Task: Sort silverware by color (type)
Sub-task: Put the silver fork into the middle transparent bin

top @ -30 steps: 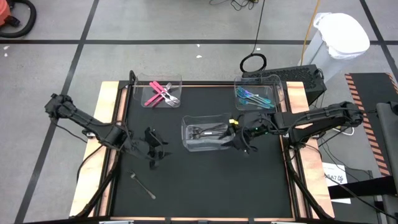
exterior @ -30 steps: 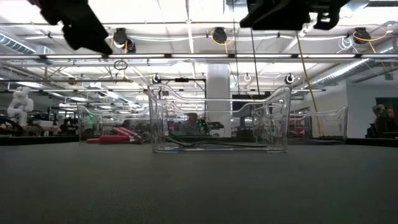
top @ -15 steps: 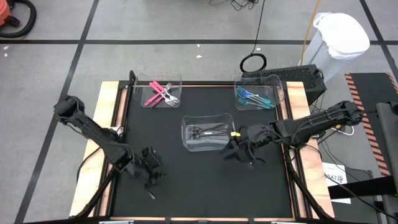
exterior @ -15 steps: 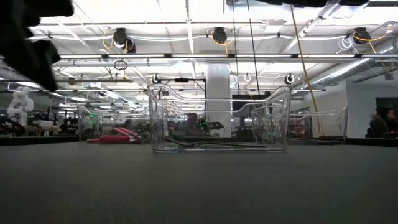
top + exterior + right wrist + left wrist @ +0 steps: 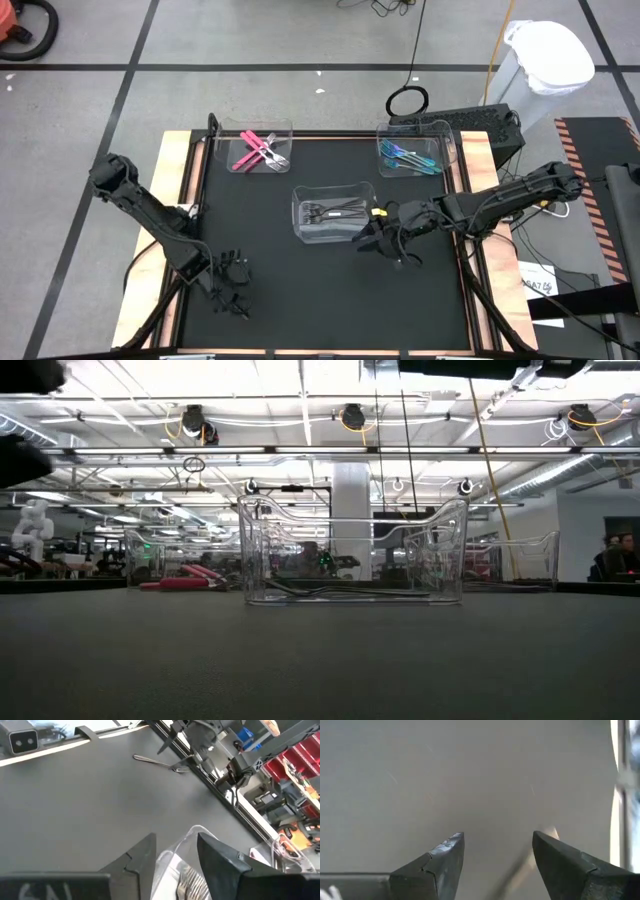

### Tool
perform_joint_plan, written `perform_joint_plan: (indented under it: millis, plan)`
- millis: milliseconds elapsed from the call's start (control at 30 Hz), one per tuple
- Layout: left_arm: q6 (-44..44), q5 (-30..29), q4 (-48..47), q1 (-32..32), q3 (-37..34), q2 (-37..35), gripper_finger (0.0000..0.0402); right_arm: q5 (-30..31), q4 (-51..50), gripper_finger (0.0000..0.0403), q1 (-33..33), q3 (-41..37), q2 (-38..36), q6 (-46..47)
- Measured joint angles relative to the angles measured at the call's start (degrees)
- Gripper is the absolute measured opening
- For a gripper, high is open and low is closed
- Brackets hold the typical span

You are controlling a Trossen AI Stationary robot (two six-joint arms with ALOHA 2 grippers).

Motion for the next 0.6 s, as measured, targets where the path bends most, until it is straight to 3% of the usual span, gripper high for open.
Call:
perform_joint_plan:
  millis: [233,600]
  plan:
    - [-8.28,12.0,-6.4,-2.98,0.0,0.0,0.0235,-0.19,0.06,0.0139,0.0,0.0,0.01,5.31]
    - [-10.43,13.12,-8.54,-7.23,0.02,0.0,0.0212,-0.2,0.08,0.0139,0.0,0.0,0.0,12.44]
